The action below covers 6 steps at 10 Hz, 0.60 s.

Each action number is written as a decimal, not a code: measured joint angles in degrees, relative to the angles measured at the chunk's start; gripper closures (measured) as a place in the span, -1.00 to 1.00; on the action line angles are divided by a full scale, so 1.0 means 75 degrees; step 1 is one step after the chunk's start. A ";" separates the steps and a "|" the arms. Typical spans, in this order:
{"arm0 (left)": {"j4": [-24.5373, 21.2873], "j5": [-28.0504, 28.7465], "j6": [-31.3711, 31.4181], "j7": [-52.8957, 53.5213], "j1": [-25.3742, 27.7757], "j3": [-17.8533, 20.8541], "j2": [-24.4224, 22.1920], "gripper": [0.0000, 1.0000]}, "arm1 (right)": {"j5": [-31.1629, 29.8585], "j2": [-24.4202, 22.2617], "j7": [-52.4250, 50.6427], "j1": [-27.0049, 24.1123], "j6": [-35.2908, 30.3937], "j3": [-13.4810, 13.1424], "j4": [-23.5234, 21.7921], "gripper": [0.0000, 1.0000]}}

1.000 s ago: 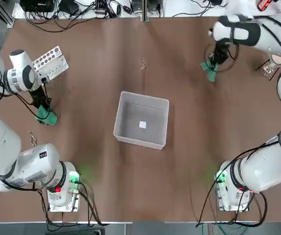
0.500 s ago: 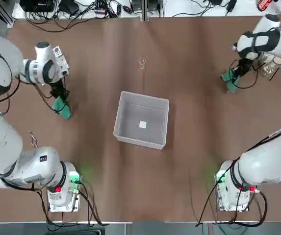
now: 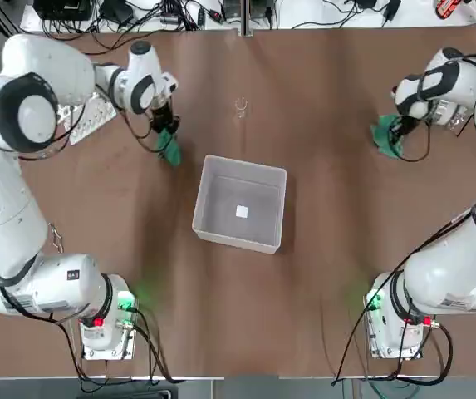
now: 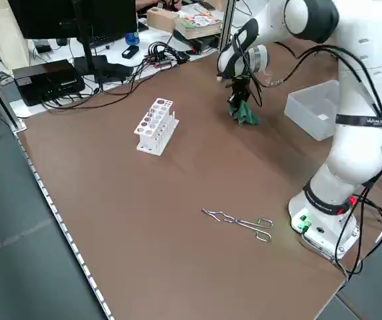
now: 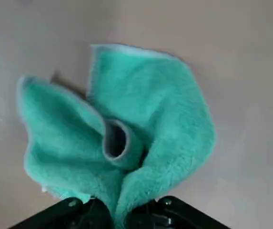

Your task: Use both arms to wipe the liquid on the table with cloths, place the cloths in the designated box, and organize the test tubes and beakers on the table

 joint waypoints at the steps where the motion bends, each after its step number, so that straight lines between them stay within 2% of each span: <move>1: 0.0541 -0.0001 0.0039 -0.0509 -0.0155 -0.0039 0.0368 0.82 | 0.0438 0.0043 0.0022 0.0124 0.0000 0.0341 0.0027 0.83; 2: 0.0740 -0.0006 -0.0012 -0.0850 -0.0174 -0.0056 0.0501 0.82 | 0.0719 0.0062 0.0225 0.0385 0.0000 0.0479 0.0045 0.83; 4: 0.0643 -0.0112 0.0018 -0.1240 -0.0106 -0.0004 0.0445 0.82 | 0.0830 0.0063 0.0494 0.0567 -0.0001 0.0481 0.0047 0.83; 6: 0.0155 -0.0137 0.0043 -0.1254 -0.0104 0.0445 0.0038 0.82 | 0.0867 0.0068 -0.0692 -0.0369 -0.0005 0.0435 0.0049 0.83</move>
